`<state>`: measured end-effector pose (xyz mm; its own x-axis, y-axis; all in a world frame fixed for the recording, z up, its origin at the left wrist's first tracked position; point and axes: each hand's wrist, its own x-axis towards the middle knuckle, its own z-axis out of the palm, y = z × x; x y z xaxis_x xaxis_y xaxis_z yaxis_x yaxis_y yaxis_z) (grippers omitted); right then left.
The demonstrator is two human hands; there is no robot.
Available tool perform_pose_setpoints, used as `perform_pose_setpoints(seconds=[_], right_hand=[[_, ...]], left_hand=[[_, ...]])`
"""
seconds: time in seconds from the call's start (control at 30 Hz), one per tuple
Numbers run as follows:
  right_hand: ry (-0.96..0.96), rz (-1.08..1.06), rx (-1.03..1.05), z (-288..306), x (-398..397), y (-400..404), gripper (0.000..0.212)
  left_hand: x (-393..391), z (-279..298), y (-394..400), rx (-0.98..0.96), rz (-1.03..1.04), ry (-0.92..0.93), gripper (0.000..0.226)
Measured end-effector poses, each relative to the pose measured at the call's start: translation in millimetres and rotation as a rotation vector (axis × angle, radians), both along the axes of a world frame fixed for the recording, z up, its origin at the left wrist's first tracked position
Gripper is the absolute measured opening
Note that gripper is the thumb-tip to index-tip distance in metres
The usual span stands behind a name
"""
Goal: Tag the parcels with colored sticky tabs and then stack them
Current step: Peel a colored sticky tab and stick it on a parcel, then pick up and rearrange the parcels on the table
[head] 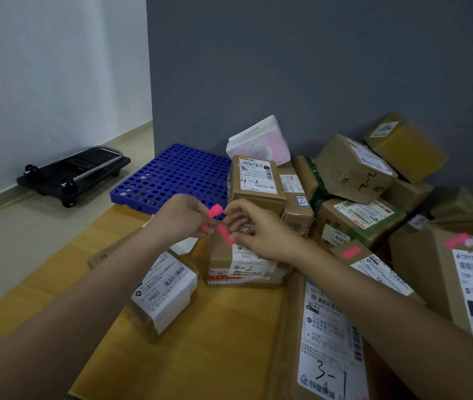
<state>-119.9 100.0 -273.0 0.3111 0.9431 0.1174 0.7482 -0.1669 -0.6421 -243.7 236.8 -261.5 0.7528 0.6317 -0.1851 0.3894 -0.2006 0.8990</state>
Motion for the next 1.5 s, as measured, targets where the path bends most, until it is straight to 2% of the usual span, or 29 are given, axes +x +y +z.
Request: perform_pose_setpoints(seconds=[0.07,0.17,0.23,0.27,0.33,0.4,0.43,0.5,0.63,0.73,0.87,0.97,1.03,1.1,1.17,1.23,1.3,1.37,1.4,1.5], right_hand=[[-0.029,0.036,-0.024,3,-1,0,0.040],[-0.357,0.134,-0.097,5,-5,1,0.041],[-0.440,0.146,-0.144,7,-8,1,0.042],[-0.378,0.129,-0.146,9,-8,0,0.039],[-0.114,0.037,-0.107,12,-9,-2,0.031],[0.132,-0.096,0.010,15,-8,-5,0.027],[0.194,-0.138,0.077,17,-6,-6,0.027],[0.237,-0.148,0.170,24,-9,-11,0.030],[0.294,-0.183,0.327,48,-25,-39,0.011],[0.261,-0.274,0.355,66,-25,-80,0.008],[0.176,-0.399,0.161,88,-16,-157,0.018],[0.030,-0.396,-0.249,93,-17,-209,0.019],[0.066,-0.340,-0.491,83,-27,-224,0.019],[0.054,-0.324,-0.604,65,-32,-226,0.025],[-0.173,-0.358,-0.617,51,-31,-222,0.035],[-0.362,-0.407,-0.494,47,-33,-218,0.033],[-0.424,-0.388,-0.276,49,-41,-210,0.022],[-0.434,-0.333,-0.114,52,-55,-194,0.020],[-0.439,-0.298,-0.072,53,-63,-182,0.020],[-0.453,-0.184,-0.002,51,-87,-141,0.019]], left_hand=[[0,0,-1,0.001,0.007,0.007,0.013],[0,-1,-1,0.018,0.015,0.011,0.014],[-1,0,-1,0.007,0.026,0.016,0.015],[-2,0,-2,-0.010,0.031,0.014,0.015],[-4,2,-4,-0.049,0.040,-0.008,0.011],[-7,7,-8,-0.049,0.025,-0.047,0.004],[-9,11,-12,-0.033,0.002,-0.067,0.004],[-14,21,-22,-0.042,-0.082,-0.127,0.005],[-18,39,-54,-0.131,-0.258,-0.244,0.009],[-16,42,-79,-0.079,-0.340,-0.247,0.017],[-12,33,-111,0.126,-0.422,-0.220,0.026],[-9,22,-132,0.196,-0.482,-0.181,0.019],[-8,14,-140,0.250,-0.484,-0.161,0.013],[-10,7,-144,0.323,-0.459,-0.136,0.010],[-15,1,-146,0.412,-0.410,-0.131,0.015],[-25,-3,-141,0.520,-0.317,-0.122,0.021],[-40,-10,-122,0.719,-0.164,-0.106,0.028],[-56,-17,-97,0.899,-0.011,-0.028,0.038],[-67,-19,-87,0.934,0.057,0.022,0.043],[-96,-25,-66,0.859,0.220,0.120,0.061]])
